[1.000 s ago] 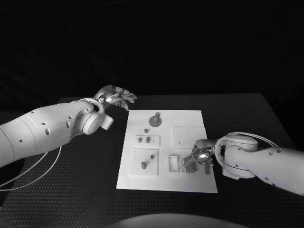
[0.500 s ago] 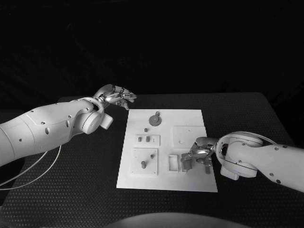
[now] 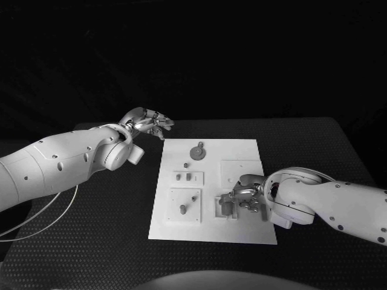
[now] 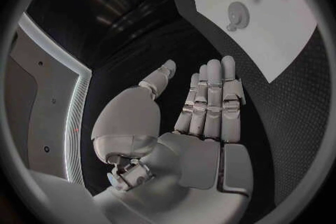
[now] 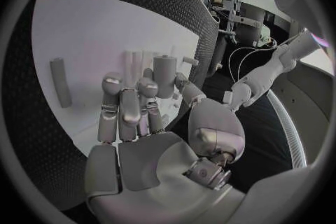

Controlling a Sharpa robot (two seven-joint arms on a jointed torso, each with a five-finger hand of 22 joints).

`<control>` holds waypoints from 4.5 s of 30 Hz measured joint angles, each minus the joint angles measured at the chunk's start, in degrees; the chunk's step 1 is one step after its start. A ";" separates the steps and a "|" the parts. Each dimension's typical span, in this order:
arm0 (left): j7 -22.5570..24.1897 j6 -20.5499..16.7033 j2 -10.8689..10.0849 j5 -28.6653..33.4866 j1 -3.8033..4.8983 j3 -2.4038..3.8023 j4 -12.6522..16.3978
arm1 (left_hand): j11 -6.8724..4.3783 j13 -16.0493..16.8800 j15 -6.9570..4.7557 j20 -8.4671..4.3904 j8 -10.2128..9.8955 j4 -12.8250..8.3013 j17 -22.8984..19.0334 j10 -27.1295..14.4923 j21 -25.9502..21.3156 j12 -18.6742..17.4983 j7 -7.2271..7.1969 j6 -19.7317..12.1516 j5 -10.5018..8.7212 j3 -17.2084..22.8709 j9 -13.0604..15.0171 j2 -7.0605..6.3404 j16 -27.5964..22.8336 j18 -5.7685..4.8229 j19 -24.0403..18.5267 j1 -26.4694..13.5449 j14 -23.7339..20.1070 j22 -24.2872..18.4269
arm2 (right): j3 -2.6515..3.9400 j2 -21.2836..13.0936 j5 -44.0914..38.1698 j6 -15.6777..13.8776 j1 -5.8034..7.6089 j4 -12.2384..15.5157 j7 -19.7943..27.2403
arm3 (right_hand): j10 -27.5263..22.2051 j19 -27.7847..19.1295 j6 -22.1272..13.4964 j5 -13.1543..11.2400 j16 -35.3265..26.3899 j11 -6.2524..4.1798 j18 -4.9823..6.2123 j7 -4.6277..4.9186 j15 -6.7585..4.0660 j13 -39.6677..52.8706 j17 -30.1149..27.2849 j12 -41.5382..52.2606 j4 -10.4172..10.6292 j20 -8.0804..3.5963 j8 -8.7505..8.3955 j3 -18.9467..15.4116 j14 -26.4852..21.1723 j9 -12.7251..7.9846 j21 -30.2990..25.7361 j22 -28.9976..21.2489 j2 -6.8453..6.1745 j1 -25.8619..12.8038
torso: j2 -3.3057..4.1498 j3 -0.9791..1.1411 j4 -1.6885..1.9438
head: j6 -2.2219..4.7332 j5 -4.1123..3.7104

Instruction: Assemble the parts on the task board

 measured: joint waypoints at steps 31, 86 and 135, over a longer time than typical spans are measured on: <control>-0.05 0.12 -0.20 0.01 0.00 -0.01 0.17 | -0.01 0.03 0.00 0.00 0.00 0.15 0.04 0.01 0.00 0.00 -0.01 0.00 0.00 -0.15 0.00 0.00 0.00 0.01 0.00 0.00 0.00 0.05 | -0.21 1.35 -1.58 0.84 -0.17 -1.72 -0.30 | 0.06 0.09 0.00 -0.01 0.00 -0.13 0.00 0.03 -0.24 -0.04 -0.34 0.00 0.55 0.08 -0.27 0.55 0.25 -0.09 0.00 0.00 -0.41 -1.10 | 0.07 -0.05 -0.02 | -0.35 0.20; -0.13 0.20 -0.41 0.02 0.01 -0.01 0.21 | -0.01 0.11 0.00 0.00 -0.01 0.15 0.20 0.01 0.00 0.00 -0.01 0.01 0.00 -0.15 -0.09 0.00 -0.20 0.01 0.00 0.00 0.00 0.08 | -0.29 2.17 -1.47 1.08 -0.75 -2.60 0.17 | -1.89 -0.35 -0.25 -0.01 -1.67 0.41 0.52 1.68 -0.53 -0.68 -3.52 0.23 8.11 0.09 -1.62 5.40 -1.93 0.02 -0.55 0.00 -11.72 -2.88 | 0.09 0.02 -0.05 | -1.02 0.69; -0.20 0.37 -0.48 0.03 0.01 -0.02 0.17 | -0.01 0.18 0.00 0.01 0.16 0.15 0.28 0.01 0.00 0.00 0.10 -0.11 0.00 -0.15 -0.08 0.00 -0.19 0.01 -0.01 0.00 0.00 0.11 | -0.50 1.07 -14.61 1.64 -1.18 -0.40 3.32 | 2.24 1.97 4.69 -0.01 -0.77 -1.64 0.72 -0.24 -1.90 -1.33 0.84 2.50 1.73 -0.77 0.23 1.89 3.11 1.81 -0.32 0.00 -8.68 10.55 | 0.10 0.01 -0.02 | -0.86 0.62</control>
